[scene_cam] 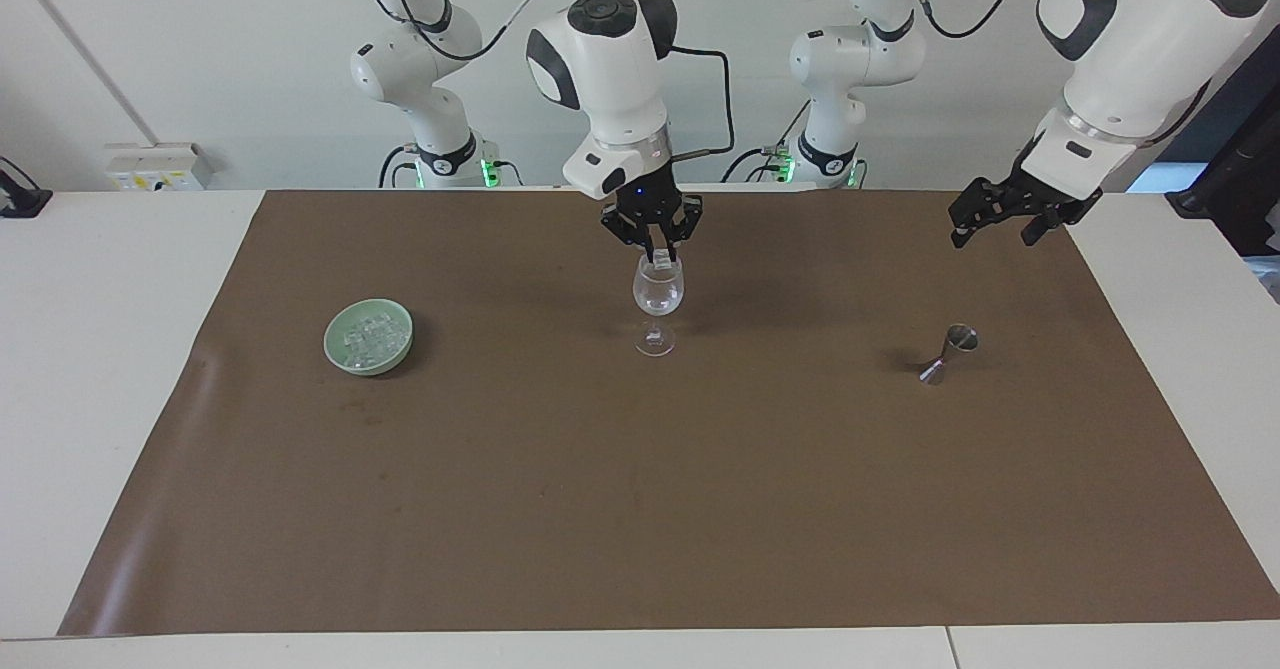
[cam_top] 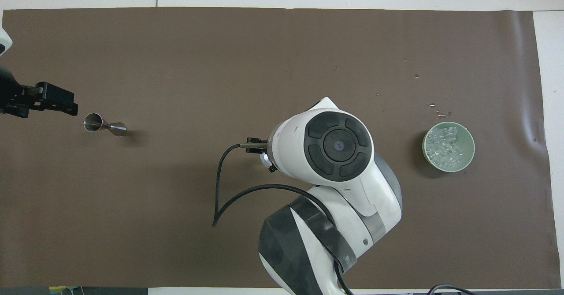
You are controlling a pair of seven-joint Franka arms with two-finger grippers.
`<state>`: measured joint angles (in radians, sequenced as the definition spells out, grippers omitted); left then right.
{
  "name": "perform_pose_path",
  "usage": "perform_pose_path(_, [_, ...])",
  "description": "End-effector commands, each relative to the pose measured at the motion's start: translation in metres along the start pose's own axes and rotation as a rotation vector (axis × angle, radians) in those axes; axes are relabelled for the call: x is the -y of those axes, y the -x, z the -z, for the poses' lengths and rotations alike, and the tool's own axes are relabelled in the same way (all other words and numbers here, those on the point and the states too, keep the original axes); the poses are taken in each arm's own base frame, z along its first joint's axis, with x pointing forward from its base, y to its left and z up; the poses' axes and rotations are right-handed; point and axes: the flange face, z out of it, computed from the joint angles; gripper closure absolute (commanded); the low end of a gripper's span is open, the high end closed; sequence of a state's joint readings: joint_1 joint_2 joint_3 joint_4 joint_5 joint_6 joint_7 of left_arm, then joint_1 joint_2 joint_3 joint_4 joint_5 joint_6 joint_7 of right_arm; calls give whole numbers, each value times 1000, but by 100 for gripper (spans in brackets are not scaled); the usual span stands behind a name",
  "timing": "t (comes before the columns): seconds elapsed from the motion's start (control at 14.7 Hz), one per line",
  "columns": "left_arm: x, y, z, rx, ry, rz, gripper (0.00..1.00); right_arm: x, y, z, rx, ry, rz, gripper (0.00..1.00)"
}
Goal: Pour wine and add ice with both arms
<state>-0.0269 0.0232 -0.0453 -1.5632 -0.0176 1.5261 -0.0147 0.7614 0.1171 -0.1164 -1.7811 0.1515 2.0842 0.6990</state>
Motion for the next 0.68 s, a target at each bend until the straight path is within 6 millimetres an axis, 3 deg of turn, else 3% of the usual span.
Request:
perform_pose_path(0.0, [0, 7, -1, 33, -29, -25, 0, -5, 10, 0, 18, -18, -24, 66])
perform_pose_path(0.34, [-3, 15, 1, 53, -24, -30, 0, 1, 16, 5, 32, -11, -39, 53])
perform_pose_path(0.48, [-9, 16, 1, 52, -24, -42, 0, 0, 5, 17, 27, 4, -37, 52])
perform_pose_path(0.54, [-8, 17, 1, 55, -24, -36, 0, -4, -2, 23, 24, 9, -41, 46])
perform_pose_path(0.61, [-7, 17, 1, 58, -24, -30, 0, -20, -18, 31, 11, 14, -70, 42])
